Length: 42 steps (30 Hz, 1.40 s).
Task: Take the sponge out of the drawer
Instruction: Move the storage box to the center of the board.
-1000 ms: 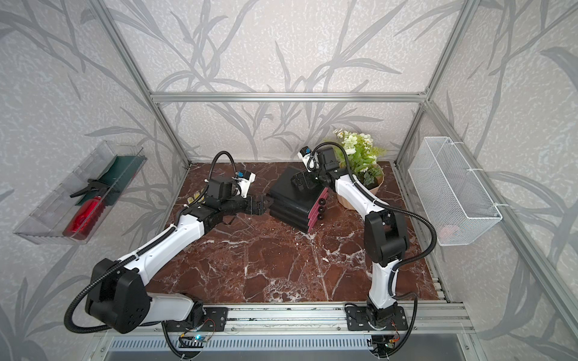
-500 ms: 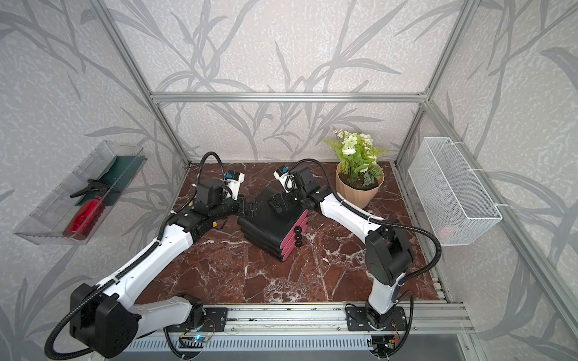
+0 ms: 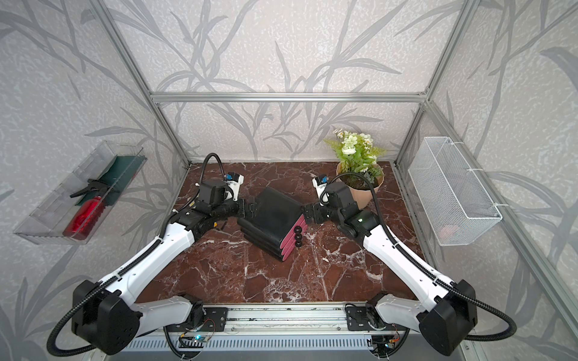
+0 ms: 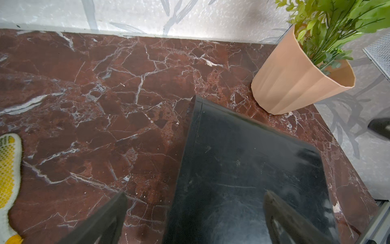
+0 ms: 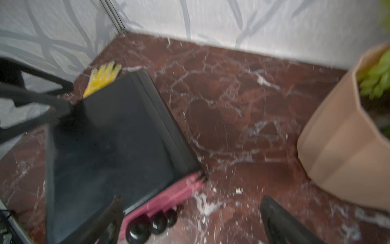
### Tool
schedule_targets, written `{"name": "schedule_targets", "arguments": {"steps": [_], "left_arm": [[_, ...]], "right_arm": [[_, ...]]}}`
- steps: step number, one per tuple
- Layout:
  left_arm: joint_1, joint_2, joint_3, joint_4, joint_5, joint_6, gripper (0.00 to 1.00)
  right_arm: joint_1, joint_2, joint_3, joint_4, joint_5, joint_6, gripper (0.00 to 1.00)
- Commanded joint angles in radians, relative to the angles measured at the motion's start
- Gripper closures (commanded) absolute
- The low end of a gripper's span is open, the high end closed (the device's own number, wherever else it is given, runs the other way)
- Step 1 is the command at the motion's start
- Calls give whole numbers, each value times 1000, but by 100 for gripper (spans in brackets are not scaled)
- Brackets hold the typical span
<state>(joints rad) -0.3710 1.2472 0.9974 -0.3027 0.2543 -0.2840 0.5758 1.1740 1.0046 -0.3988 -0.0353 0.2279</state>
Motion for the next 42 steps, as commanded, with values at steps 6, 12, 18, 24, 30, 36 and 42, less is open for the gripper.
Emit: {"name": "schedule_targets", "arguments": {"steps": [6,12,18,24,30,36,42], "left_arm": [[2,94,78,-23,46,-23,1],[4,115,79,-17,71,-20,1],[12,121,77,-13,105,-28,1],[23,120,60,11,135,-58,1],[23,83,6,83,227,-126,1],[23,-14,-56,93,233,-170,1],[23,-60,-94,85,222,-213,1]], "right_arm": [[12,-97,-91,-97,-111,38,1],[53,-53,-138,-65,-156,2,1],[60,22,-176,115,-308,-25,0],[80,149,-131,208,-371,-39,0],[86,259,-70,304,-460,-36,0],[89,355,6,348,-533,-56,0],[93,474,131,361,-592,-79,0]]}}
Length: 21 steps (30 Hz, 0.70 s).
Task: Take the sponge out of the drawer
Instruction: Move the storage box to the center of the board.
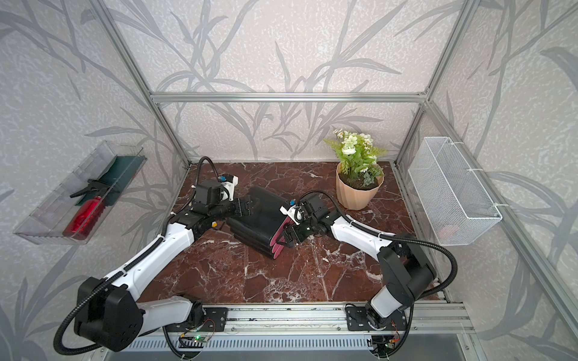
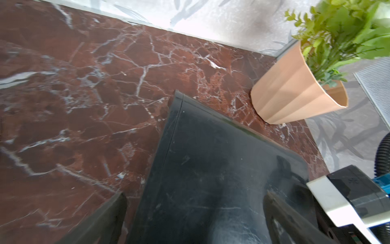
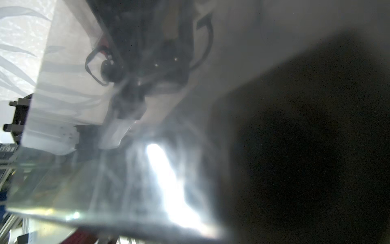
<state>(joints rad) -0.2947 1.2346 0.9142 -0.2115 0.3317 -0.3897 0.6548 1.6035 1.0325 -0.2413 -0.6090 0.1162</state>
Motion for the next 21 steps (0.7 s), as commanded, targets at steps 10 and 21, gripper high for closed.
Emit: {"name": "schedule_targets", "arguments": {"steps": [10,21], "left_arm": [[-50,-70,-4,-76,11,-87,1],[-49,-69,26,-155,-137,-49,1]], "right_arm": [[14,213,345,165,-30,-23,0],[14,265,446,156,-1,-36,0]]}}
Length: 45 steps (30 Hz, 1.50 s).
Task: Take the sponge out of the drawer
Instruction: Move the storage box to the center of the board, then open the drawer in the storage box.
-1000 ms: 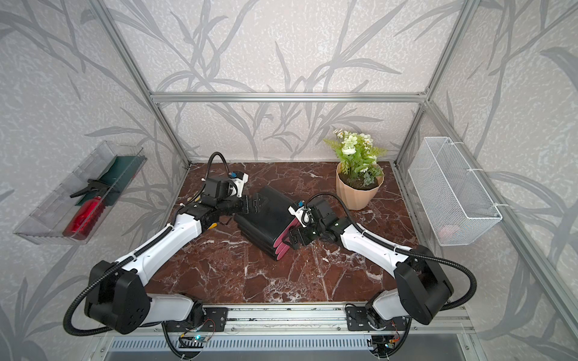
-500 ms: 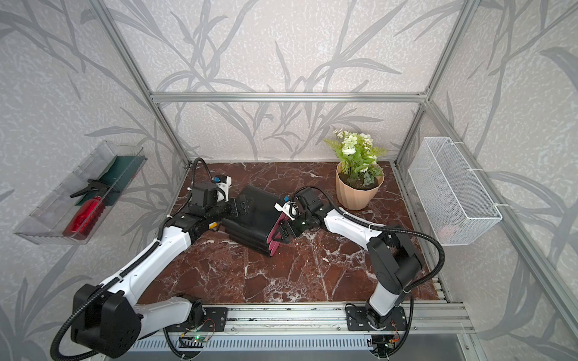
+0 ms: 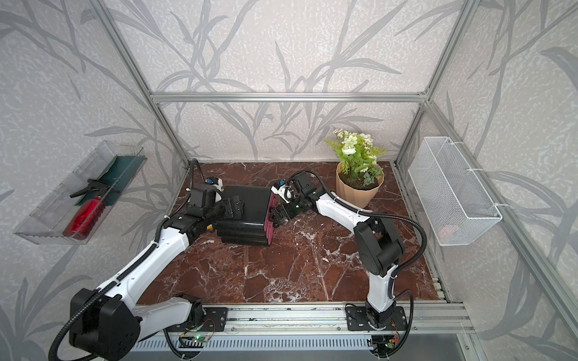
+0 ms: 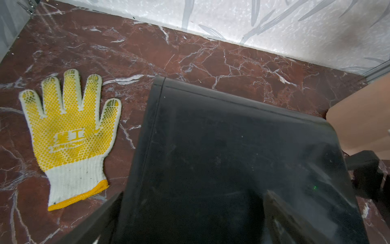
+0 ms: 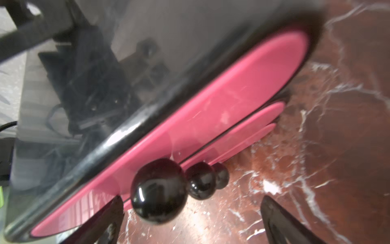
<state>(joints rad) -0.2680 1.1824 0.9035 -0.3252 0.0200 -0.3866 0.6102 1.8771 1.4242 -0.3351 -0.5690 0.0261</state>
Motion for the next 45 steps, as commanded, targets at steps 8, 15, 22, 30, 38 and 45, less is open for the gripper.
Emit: {"name": "schedule_targets", "arguments": {"steps": [8,15,22,30,38,45], "left_arm": [[-76,-34,194,-219,-94,69,1],[-79,11,326,-323,-54,170,3],[-104,74,268,-177,176,81,7],[-115,139,247,-137,216,66,9],[-119,169,241,-110,238,64,10],[-120,176,237,-109,235,63,10]], "right_arm": [[12,-156,-113,308,8,141,0],[-45,-222,-240,520,-137,374,3],[-51,-125,-272,682,-245,520,15],[-55,-93,-296,647,-212,502,20],[-54,-67,-313,650,-215,505,20],[-52,-38,-344,706,-230,540,22]]}}
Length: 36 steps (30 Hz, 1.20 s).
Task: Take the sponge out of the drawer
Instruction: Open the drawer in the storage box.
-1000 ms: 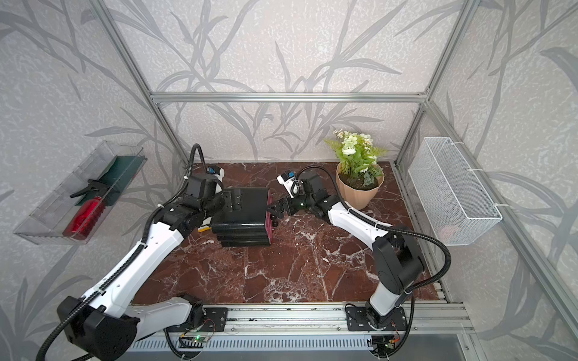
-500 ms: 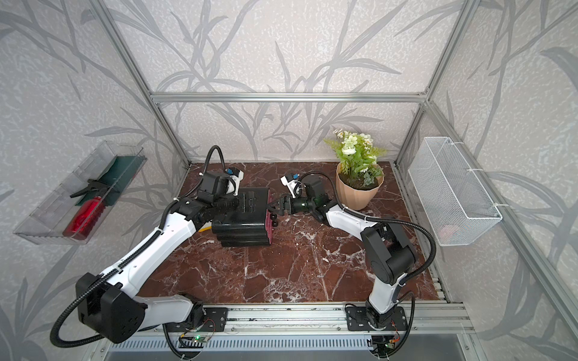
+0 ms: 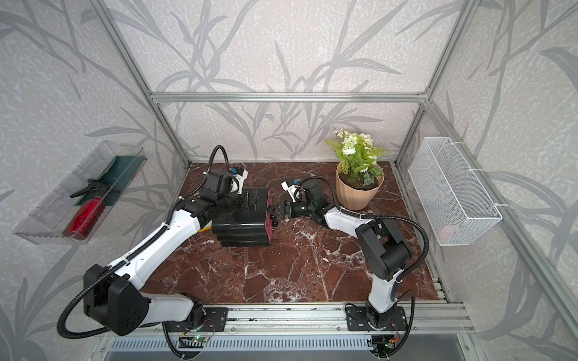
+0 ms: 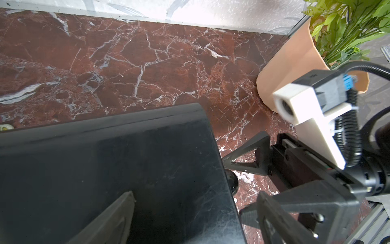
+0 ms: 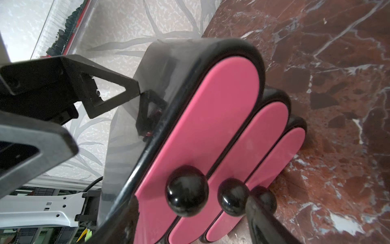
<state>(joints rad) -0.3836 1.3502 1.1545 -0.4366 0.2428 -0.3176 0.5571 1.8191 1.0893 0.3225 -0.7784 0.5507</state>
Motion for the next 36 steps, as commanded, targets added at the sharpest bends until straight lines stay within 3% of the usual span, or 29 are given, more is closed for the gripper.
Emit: {"name": "schedule_targets", "arguments": {"steps": [1,19,36], "left_arm": [[-5,8,-15,2,11,-6,10],[-8,7,-22,12,19,-3,10],[-10,7,-27,9,22,2,9]], "right_arm": [[1,22,-11,52,-20,15,22],[-8,12,-36,15,22,-22,22],[-30,64,-75,191,-65,80,24]]}}
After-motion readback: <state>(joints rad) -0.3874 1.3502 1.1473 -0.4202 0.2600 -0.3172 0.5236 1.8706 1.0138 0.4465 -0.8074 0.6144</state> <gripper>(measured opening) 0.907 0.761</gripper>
